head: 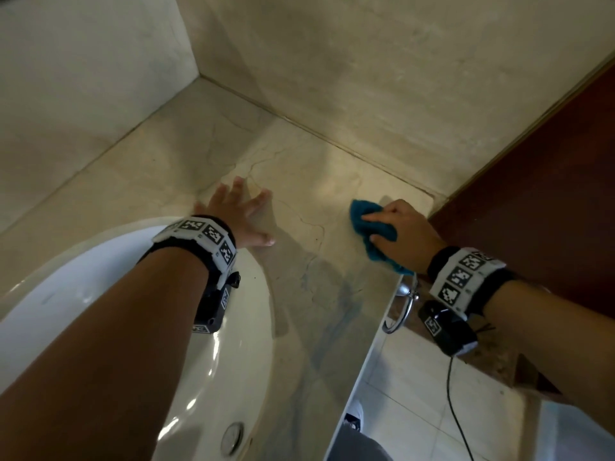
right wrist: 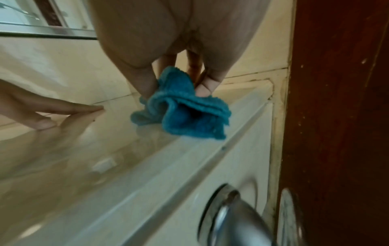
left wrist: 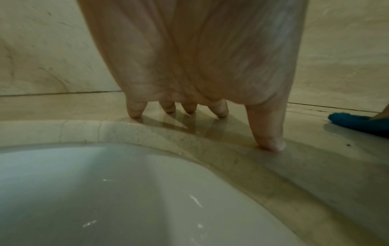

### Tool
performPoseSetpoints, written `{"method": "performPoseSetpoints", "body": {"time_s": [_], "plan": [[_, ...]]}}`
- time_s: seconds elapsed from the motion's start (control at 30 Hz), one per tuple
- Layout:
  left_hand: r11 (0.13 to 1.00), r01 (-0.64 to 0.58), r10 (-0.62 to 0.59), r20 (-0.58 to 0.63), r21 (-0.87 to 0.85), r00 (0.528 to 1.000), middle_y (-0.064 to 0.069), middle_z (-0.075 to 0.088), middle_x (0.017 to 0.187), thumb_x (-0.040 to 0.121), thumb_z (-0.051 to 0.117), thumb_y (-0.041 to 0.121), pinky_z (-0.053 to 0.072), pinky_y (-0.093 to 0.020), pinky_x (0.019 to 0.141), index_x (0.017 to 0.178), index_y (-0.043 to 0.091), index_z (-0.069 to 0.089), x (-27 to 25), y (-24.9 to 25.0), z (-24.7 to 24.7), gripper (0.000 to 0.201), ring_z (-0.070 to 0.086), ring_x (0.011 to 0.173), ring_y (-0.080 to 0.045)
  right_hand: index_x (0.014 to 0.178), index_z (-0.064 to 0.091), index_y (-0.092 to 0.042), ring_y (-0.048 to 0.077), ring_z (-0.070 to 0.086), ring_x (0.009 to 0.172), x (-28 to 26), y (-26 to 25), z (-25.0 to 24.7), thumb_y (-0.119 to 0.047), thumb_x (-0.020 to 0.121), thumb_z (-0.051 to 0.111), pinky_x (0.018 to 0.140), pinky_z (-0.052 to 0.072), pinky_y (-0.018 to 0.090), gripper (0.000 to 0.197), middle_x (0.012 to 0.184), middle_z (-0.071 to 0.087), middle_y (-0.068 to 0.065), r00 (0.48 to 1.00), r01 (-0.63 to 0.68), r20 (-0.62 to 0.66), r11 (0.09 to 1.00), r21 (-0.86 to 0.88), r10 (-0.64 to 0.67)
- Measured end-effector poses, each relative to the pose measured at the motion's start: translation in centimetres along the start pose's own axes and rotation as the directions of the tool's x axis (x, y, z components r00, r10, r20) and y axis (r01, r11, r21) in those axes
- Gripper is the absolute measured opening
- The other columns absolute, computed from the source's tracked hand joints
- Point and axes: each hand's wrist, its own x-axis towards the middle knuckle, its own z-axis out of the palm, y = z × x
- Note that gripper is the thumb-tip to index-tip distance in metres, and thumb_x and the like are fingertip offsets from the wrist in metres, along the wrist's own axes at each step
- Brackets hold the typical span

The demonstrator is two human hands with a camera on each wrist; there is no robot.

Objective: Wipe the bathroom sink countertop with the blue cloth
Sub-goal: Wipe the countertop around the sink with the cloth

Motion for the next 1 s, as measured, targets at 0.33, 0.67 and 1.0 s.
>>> {"method": "performPoseSetpoints", "body": {"time_s": [0.33,0.67,1.0], "plan": [[1.0,0.013,-0.013,0.004,-0.012,1.0,0.005,-0.028,0.153,0.069,0.054,0.076,0.002,-0.059,0.113,0.142,0.05,-0.013,-0.5,0.2,0.6,0.102,-0.019,0.143,-0.026,0.123,0.059,-0.009,0.041,0.049,0.113,2.3,0.7,-1.1,0.0,0.084,0.05,0.103,0.036,0.035,0.041,0.128,0.051,0.02,0.982,-0.123,-0.157,0.988,-0.093,0.107],[0.999,0.029,-0.029,0.016,-0.014,0.999,0.005,-0.029,0.153,0.067,0.056,0.077,0.004,-0.06,0.113,0.142,0.05,-0.013,-0.3,0.4,0.4,0.105,-0.019,0.143,-0.026,0.125,0.057,-0.008,0.037,0.047,0.118,3.9,-1.0,-2.1,0.0,0.09,0.044,0.102,0.031,0.03,0.038,0.129,0.049,0.021,0.996,-0.04,-0.079,0.998,-0.056,0.036],[1.0,0.025,-0.025,0.024,-0.008,0.999,0.006,-0.03,0.153,0.066,0.054,0.079,0.005,-0.06,0.113,0.142,0.051,-0.014,-0.3,0.4,0.3,0.106,-0.02,0.143,-0.026,0.126,0.056,-0.016,0.032,0.043,0.122,5.4,-1.6,-1.6,-0.006,0.089,0.051,0.104,0.03,0.027,0.039,0.135,0.044,0.014,0.993,-0.12,-0.015,0.992,-0.042,0.119]]}}
